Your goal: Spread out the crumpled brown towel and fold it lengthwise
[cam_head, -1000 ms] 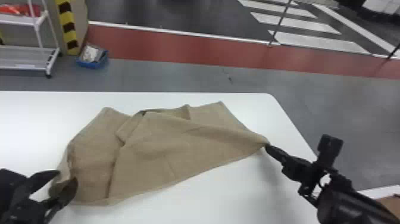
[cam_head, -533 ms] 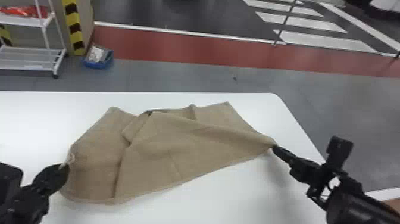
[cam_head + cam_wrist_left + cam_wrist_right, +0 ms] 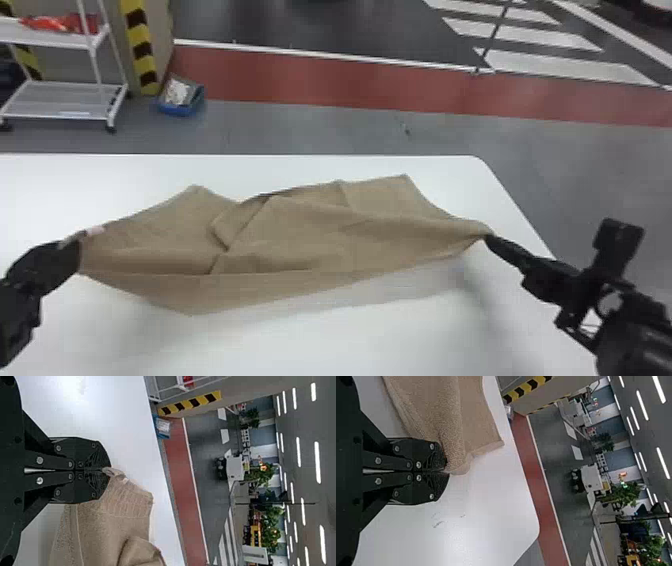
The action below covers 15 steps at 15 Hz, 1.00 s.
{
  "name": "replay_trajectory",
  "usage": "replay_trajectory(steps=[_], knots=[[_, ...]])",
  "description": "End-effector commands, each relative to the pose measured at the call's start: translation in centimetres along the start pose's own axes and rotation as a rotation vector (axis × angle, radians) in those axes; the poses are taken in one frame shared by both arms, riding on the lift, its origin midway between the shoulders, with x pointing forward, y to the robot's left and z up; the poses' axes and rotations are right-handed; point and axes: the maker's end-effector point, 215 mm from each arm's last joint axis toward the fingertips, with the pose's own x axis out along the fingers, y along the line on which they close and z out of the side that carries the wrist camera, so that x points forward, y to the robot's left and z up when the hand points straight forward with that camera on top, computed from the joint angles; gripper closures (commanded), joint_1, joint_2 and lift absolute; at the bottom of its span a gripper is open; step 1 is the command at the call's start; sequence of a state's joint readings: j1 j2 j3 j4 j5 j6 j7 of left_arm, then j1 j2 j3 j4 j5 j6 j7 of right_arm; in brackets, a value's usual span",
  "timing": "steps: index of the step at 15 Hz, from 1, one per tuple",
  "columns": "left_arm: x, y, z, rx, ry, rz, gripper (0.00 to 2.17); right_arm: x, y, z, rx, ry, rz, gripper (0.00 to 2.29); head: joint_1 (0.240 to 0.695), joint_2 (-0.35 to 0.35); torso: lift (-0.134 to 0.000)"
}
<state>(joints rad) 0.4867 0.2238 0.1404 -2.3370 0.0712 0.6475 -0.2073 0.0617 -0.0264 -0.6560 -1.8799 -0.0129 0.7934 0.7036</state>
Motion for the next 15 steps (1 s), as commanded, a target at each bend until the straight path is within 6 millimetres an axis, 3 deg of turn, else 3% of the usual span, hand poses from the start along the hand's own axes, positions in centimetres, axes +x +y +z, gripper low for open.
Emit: replay_trajectory(steps=[1,5,8,10,12,15], knots=[[-1.5,1.6,1.4,-0.034,0.013,0.03,2.14,-1.7,-0.3,2.8,0.018,-0.007,-0.004,1.69,0.695,-0.209,-0.124],[-4.7,1.7,2.8,-0.092,0.069,0.027,2.14,-3.7,2.5,7.1,0.085,0.022,0.056,1.69,0.695,-0.196,-0.124],[-5.6,2.3,5.0,-0.106,0.024,0.027,2.14,-4.2,1.6,11.0,0.113,0.004,0.036,1.69,0.695,-0.196,-0.124],[-4.4,3.2,6.4,-0.121,-0.008,0.035,2.14,-2.4,2.3,11.4,0.089,0.031,0.03,1.69,0.695,-0.206,-0.124],[-1.3,4.1,7.4,-0.16,-0.005,0.029,2.14,0.6,3.0,11.7,0.083,0.068,0.025,1.69,0.695,-0.2,-0.124],[2.7,6.0,9.8,-0.204,-0.005,0.035,2.14,3.9,4.4,14.1,0.105,0.072,0.044,1.69,0.695,-0.16,-0.124]])
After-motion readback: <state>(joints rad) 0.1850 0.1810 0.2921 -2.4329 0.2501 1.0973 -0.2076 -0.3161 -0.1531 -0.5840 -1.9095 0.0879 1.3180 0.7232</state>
